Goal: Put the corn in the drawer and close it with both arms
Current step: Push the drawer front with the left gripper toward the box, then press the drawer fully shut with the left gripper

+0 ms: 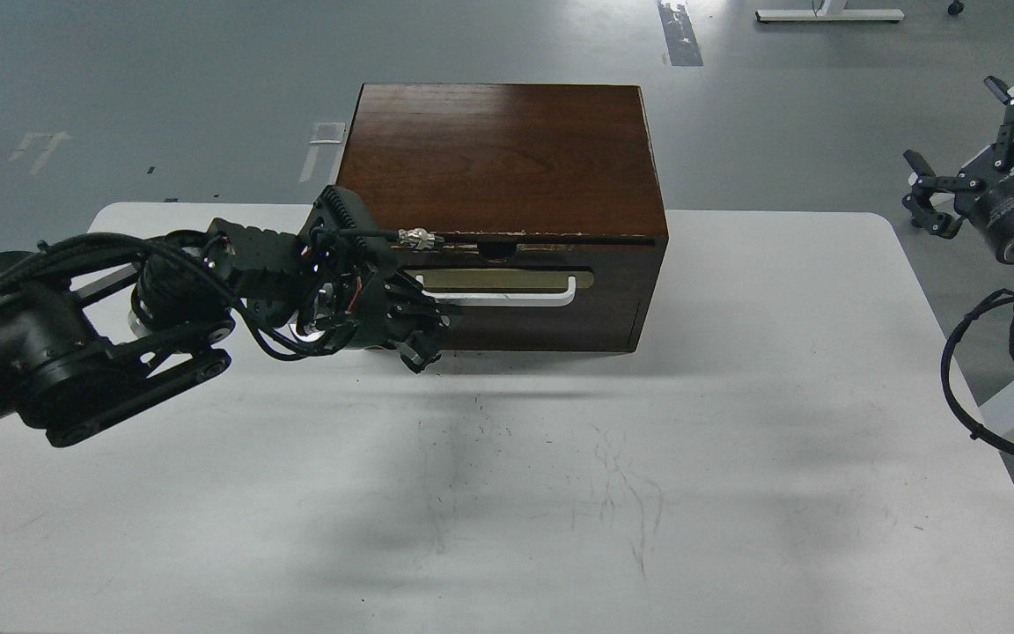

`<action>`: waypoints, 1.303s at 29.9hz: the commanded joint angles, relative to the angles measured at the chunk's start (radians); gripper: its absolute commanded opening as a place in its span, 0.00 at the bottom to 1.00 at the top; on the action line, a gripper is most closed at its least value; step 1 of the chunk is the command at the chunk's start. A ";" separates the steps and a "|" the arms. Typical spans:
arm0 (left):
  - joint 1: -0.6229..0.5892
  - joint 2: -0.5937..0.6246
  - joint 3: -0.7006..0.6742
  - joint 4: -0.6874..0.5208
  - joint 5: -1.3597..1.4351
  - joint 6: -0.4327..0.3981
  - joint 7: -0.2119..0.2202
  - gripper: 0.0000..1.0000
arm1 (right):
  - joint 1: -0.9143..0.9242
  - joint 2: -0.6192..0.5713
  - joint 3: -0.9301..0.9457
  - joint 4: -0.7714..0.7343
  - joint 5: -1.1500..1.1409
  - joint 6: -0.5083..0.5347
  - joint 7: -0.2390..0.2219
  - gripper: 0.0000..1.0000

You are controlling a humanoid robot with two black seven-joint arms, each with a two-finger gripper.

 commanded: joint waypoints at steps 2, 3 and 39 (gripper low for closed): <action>0.000 -0.004 -0.001 0.005 -0.005 0.000 0.000 0.00 | -0.002 0.000 0.000 -0.001 0.000 0.000 0.000 1.00; -0.001 -0.006 0.000 0.006 -0.010 0.000 0.000 0.00 | -0.002 0.000 0.000 -0.001 0.000 0.000 0.000 1.00; -0.027 -0.029 -0.001 0.002 -0.060 0.000 0.002 0.00 | -0.011 0.000 0.002 -0.001 0.000 0.000 0.005 1.00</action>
